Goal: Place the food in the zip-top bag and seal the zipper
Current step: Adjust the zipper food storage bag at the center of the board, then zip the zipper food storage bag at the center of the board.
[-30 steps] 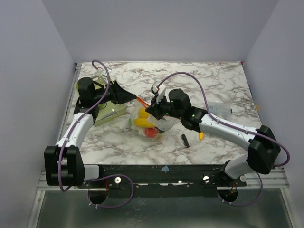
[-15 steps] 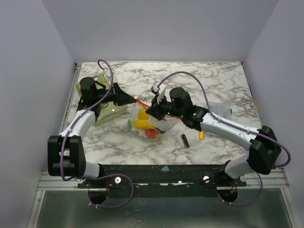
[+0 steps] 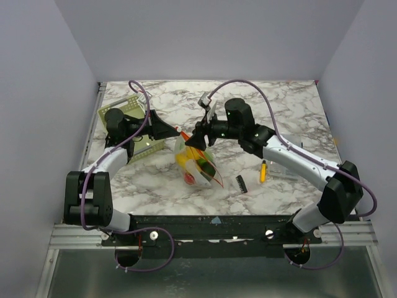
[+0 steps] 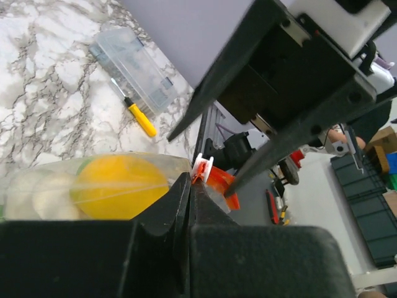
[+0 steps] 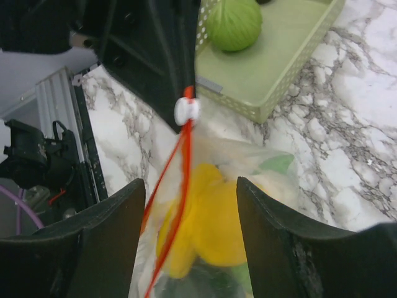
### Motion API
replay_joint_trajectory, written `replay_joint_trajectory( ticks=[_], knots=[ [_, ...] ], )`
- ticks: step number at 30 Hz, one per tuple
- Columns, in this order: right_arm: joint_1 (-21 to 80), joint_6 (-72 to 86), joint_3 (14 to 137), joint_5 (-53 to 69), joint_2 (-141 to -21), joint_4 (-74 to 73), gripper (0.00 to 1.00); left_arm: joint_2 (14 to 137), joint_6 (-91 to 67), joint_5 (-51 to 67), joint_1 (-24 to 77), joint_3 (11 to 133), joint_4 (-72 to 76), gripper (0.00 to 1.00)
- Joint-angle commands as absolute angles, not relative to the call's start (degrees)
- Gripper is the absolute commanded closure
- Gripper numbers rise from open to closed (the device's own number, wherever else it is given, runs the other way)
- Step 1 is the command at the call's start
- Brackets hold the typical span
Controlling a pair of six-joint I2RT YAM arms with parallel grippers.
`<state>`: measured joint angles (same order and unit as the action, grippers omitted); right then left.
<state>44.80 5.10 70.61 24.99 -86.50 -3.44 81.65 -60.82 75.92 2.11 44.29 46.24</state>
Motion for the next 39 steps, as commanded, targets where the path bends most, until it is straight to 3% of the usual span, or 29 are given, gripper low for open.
replay_joint_trajectory(
  ticks=[1, 8, 13, 23, 31, 39],
  knots=[
    [39.4, 9.8, 75.4, 37.4, -89.9, -6.9, 0.34, 83.5, -71.9, 77.9, 2.4, 43.3, 63.6, 1.00],
    [39.2, 11.4, 80.2, 40.5, -93.1, -10.1, 0.32, 83.1, -74.7, 77.0, 2.5, 42.7, 66.9, 1.00],
    [39.2, 19.2, 79.6, 43.0, -93.8, -1.9, 0.33, 82.1, -70.6, 76.6, 3.0, 43.2, 60.3, 1.00],
    [38.9, 25.3, 83.6, 42.1, -98.1, 2.4, 0.50, 79.1, -58.3, 75.5, 3.5, 45.2, 42.2, 1.00],
    [38.9, 26.4, 83.3, 45.0, -99.5, 4.7, 0.74, 77.0, -50.5, 74.2, 4.0, 46.7, 31.2, 1.00],
    [38.9, 28.1, 81.2, 48.5, -99.3, 7.4, 0.78, 76.8, -50.3, 73.6, 4.0, 46.8, 30.4, 1.00]
  ],
)
